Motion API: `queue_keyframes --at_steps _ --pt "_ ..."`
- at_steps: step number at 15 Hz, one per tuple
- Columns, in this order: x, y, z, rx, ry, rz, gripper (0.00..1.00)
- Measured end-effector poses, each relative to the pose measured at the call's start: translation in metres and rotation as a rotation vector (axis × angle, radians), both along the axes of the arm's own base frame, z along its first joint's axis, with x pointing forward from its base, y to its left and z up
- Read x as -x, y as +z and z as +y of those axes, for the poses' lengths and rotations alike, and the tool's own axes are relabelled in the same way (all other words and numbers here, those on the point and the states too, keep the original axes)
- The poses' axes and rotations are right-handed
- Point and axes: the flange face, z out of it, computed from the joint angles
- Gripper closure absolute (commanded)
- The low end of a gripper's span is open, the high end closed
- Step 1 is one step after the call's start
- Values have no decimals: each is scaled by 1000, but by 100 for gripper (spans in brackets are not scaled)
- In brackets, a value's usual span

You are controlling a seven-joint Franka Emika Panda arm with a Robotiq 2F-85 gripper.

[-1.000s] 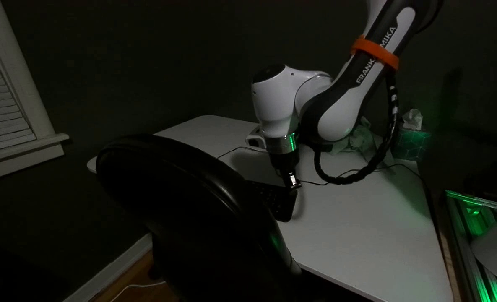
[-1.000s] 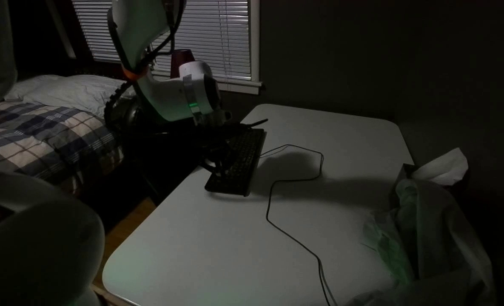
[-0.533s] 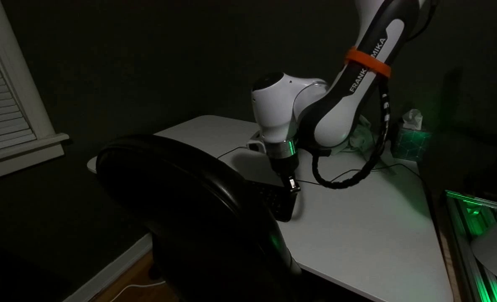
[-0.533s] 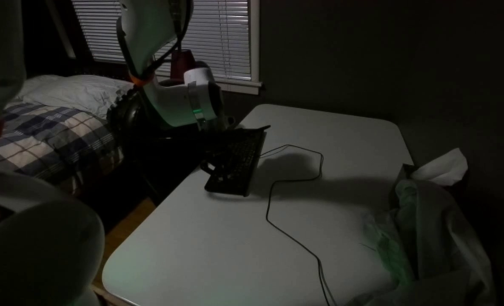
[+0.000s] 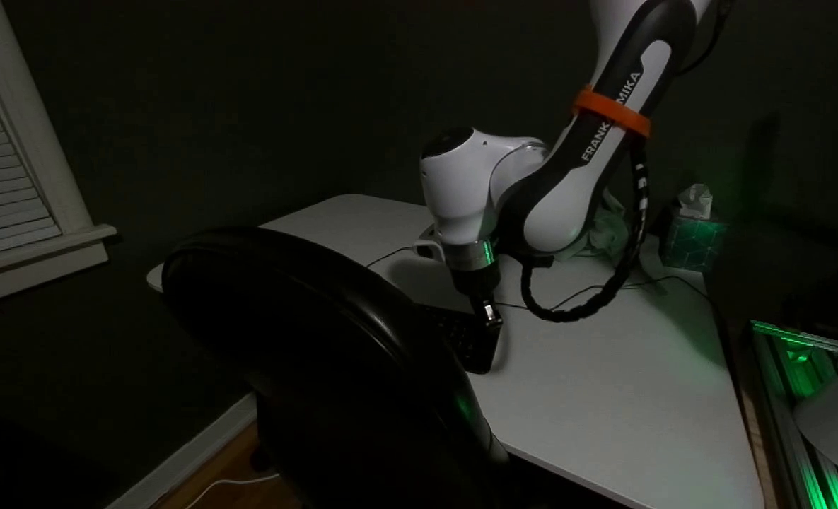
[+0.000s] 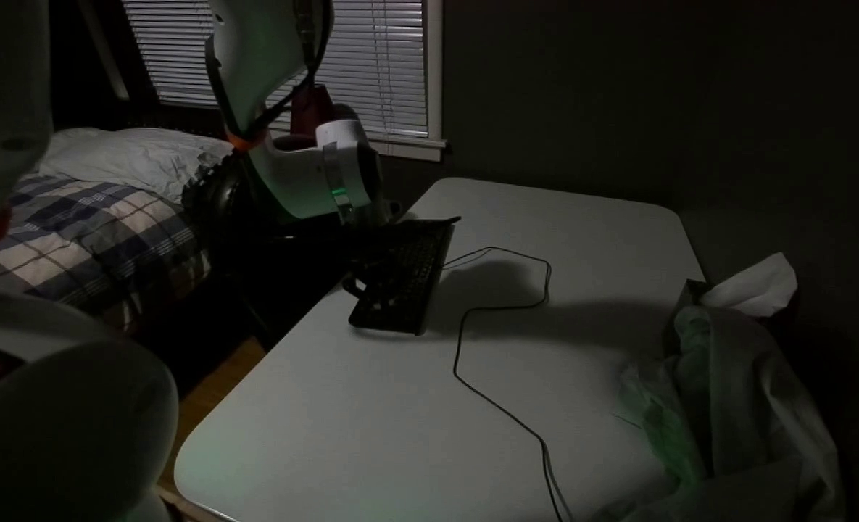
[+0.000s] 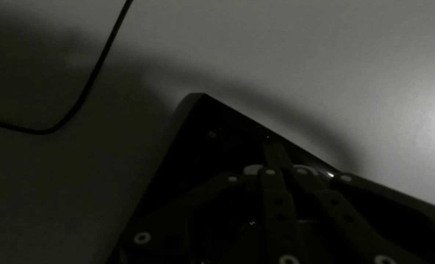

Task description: Press a key on the keyboard.

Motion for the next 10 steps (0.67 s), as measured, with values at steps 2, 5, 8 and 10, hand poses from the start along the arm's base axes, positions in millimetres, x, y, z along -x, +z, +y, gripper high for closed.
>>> queue_keyframes --at_steps 2,5,8,10 --pt "-1 -3 0 1 -6 1 100" --pt "-3 -3 1 1 -9 -2 100" --pt "-4 -3 2 1 -7 -2 100" --pt "-4 -3 2 1 -7 -3 100"
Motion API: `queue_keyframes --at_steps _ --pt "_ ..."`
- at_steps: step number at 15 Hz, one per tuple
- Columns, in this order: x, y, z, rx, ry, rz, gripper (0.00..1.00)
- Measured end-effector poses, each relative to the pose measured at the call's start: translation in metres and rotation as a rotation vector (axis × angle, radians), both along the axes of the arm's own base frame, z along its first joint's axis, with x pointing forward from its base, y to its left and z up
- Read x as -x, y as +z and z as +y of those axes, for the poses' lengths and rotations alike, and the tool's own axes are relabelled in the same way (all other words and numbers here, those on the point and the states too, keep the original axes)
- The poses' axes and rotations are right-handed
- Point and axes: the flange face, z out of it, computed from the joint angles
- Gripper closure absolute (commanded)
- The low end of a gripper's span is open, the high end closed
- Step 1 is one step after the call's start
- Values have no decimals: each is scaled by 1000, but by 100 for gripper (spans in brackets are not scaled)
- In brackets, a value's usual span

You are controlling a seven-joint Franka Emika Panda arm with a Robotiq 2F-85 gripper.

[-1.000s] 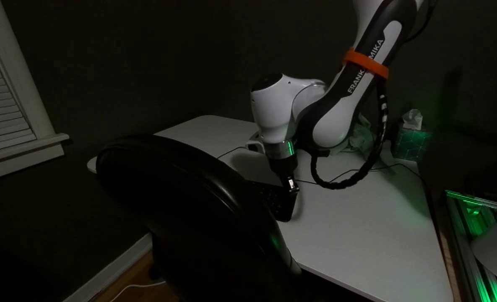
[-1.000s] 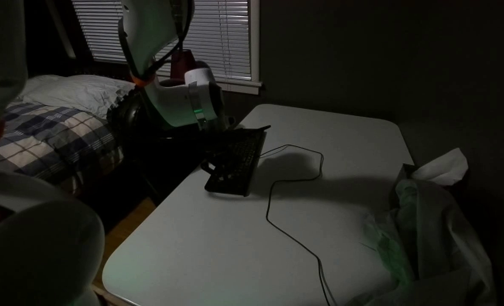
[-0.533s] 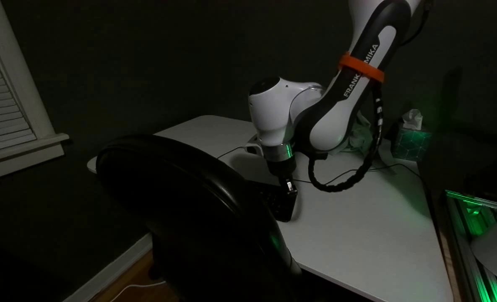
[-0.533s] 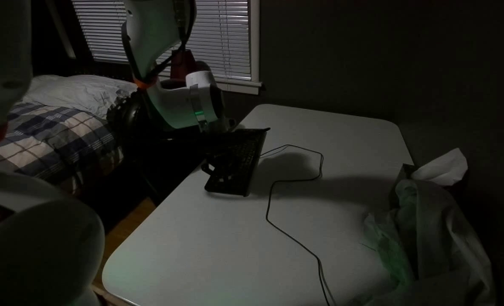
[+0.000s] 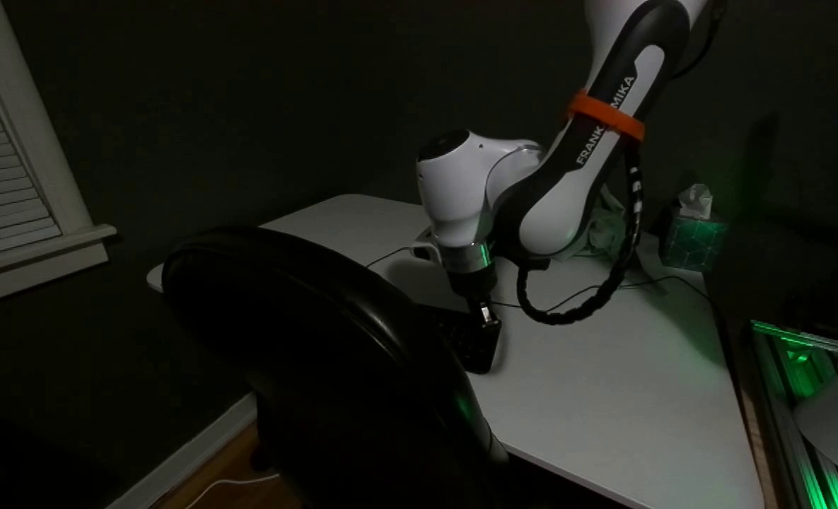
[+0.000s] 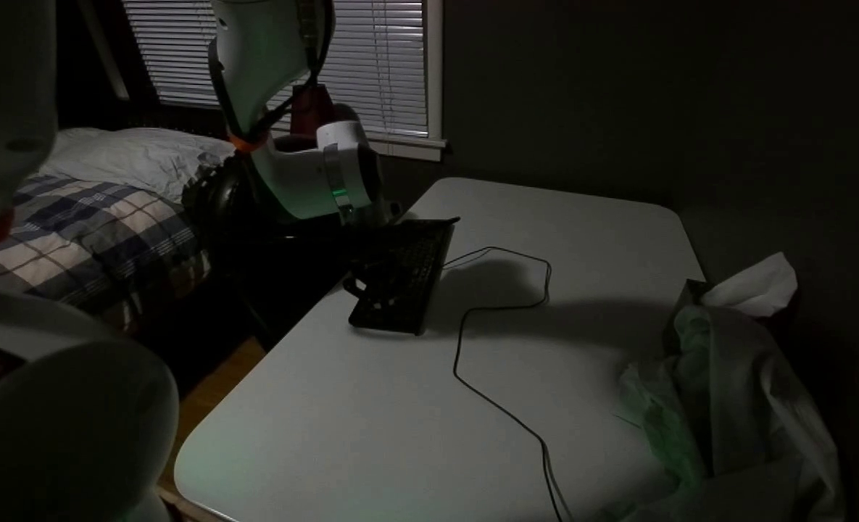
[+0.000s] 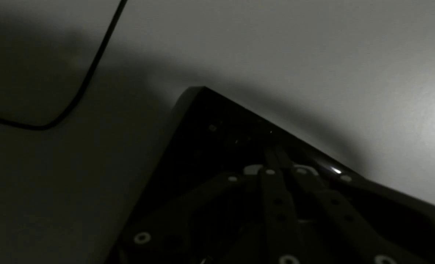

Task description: Press a key on the keyboard.

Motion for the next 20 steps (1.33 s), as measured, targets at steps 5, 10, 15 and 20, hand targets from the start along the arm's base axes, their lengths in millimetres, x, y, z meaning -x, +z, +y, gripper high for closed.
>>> queue_keyframes --at_steps 5,10,15,20 --pt "0 0 0 0 0 0 100" --pt "0 1 0 0 1 -1 100" --pt "2 45 -5 7 -5 -49 72" --pt "19 125 -8 -85 -152 -107 36"
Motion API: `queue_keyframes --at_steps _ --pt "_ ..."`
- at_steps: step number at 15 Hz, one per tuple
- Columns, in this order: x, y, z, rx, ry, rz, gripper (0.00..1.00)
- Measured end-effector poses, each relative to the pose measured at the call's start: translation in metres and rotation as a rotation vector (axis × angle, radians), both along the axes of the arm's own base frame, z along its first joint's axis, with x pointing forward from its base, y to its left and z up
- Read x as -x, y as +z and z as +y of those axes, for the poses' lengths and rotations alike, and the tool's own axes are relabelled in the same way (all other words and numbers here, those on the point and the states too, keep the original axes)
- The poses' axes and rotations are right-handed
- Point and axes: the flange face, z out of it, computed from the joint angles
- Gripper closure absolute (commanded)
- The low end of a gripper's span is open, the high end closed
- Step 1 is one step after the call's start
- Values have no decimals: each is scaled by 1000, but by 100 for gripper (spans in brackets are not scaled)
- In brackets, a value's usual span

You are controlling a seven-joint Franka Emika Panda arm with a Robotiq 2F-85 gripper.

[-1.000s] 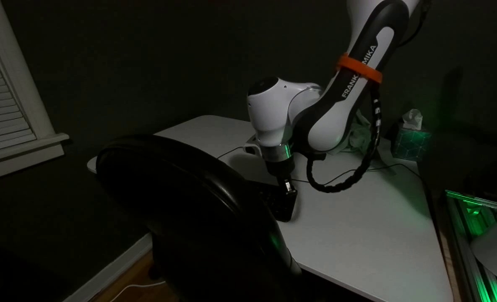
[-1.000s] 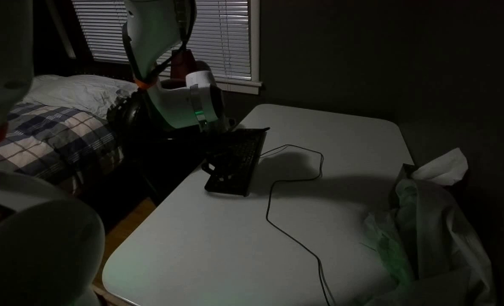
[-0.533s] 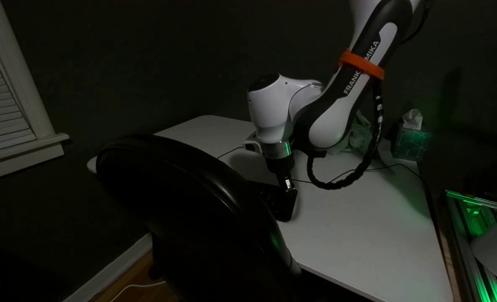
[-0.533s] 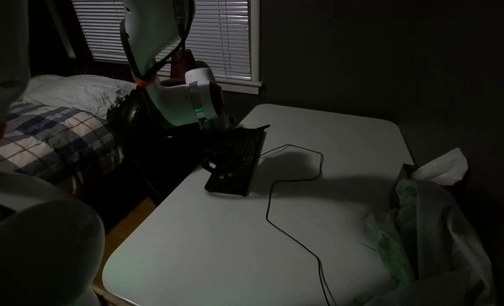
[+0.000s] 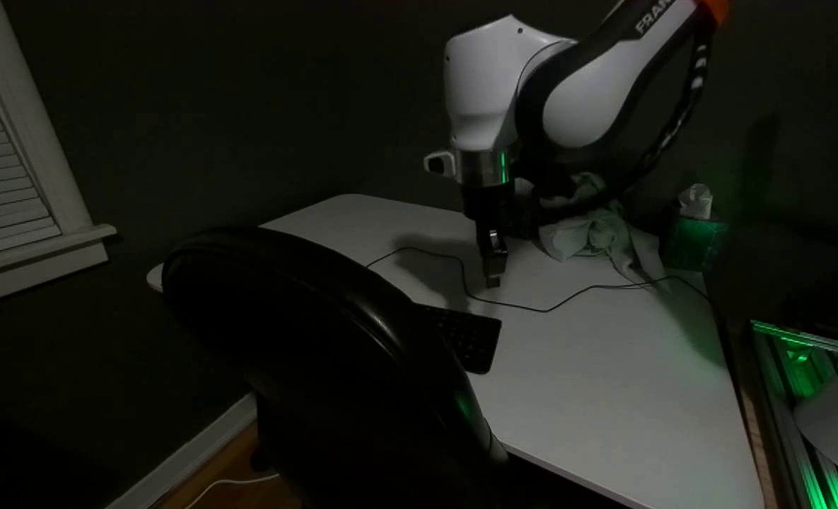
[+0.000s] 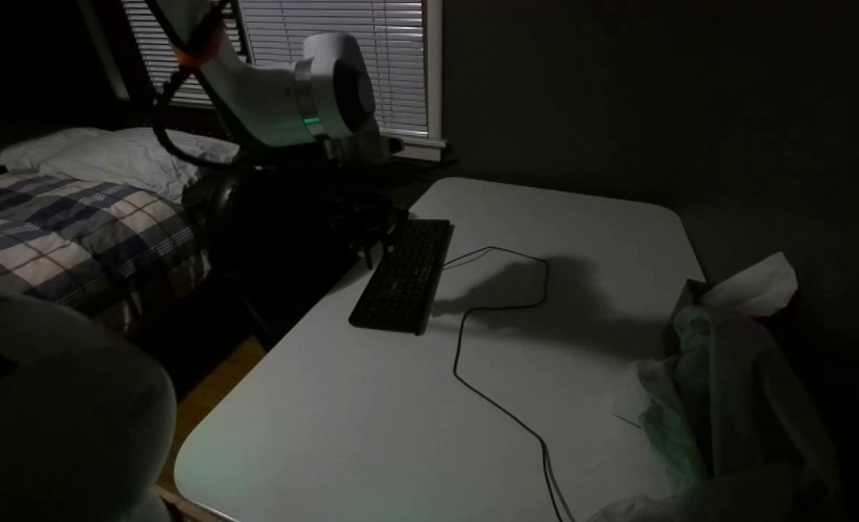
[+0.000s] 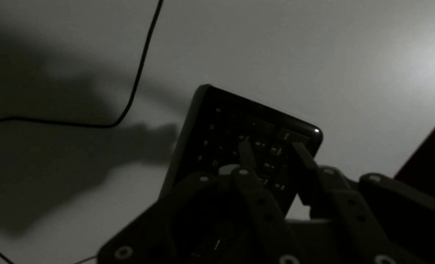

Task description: Press a key on the keyboard.

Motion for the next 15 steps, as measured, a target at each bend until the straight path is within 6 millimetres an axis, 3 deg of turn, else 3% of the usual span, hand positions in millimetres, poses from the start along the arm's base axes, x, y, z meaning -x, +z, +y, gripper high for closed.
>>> queue_keyframes --at_steps 5,10,15 --pt "18 67 2 -142 -205 -36 1" --pt "34 106 -2 -176 -408 -113 0" --pt "45 116 -2 -155 -472 -143 0"
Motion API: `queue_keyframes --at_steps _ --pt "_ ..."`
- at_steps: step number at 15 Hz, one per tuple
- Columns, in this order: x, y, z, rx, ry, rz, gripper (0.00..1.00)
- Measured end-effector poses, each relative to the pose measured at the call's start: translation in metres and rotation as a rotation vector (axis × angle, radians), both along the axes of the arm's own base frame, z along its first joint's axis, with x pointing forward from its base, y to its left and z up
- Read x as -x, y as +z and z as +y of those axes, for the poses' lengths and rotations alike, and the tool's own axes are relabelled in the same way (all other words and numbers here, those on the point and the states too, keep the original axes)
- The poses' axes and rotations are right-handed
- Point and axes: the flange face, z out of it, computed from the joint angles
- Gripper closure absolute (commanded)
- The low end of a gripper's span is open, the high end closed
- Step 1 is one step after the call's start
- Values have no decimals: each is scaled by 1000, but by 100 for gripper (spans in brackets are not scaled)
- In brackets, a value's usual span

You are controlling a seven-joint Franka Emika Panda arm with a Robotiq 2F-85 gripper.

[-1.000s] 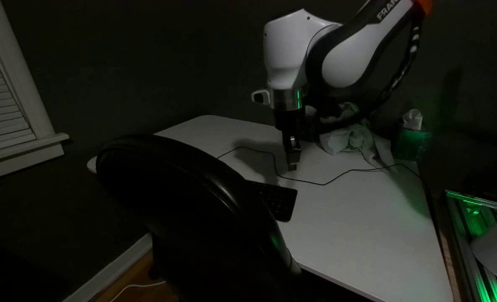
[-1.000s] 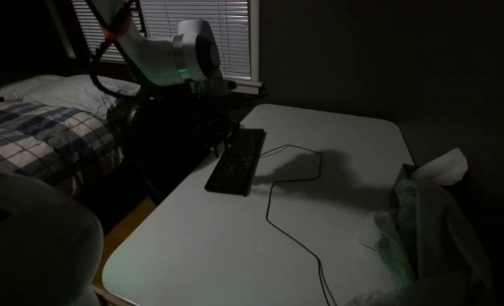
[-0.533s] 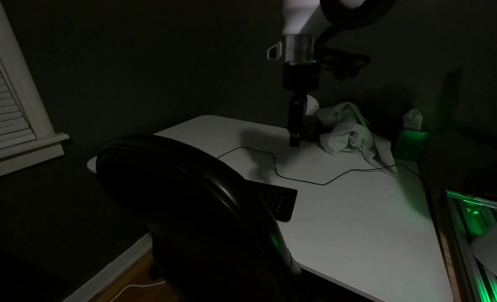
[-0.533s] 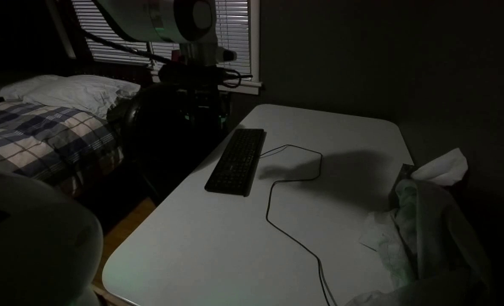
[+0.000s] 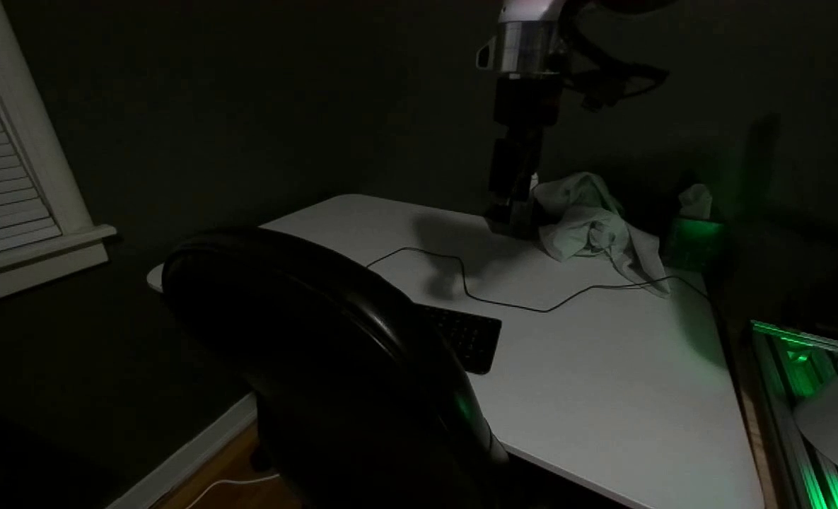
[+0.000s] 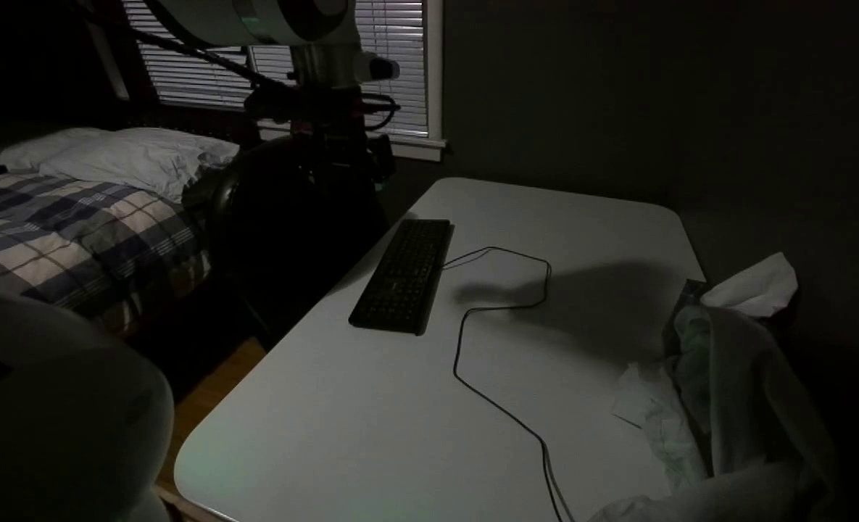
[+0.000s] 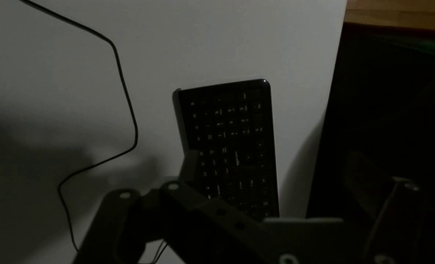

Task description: Press a key on the keyboard.

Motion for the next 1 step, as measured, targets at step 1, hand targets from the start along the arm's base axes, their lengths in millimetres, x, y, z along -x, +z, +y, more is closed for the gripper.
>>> queue_keyframes --at_steps 1 --pt "0 0 0 0 -1 1 0"
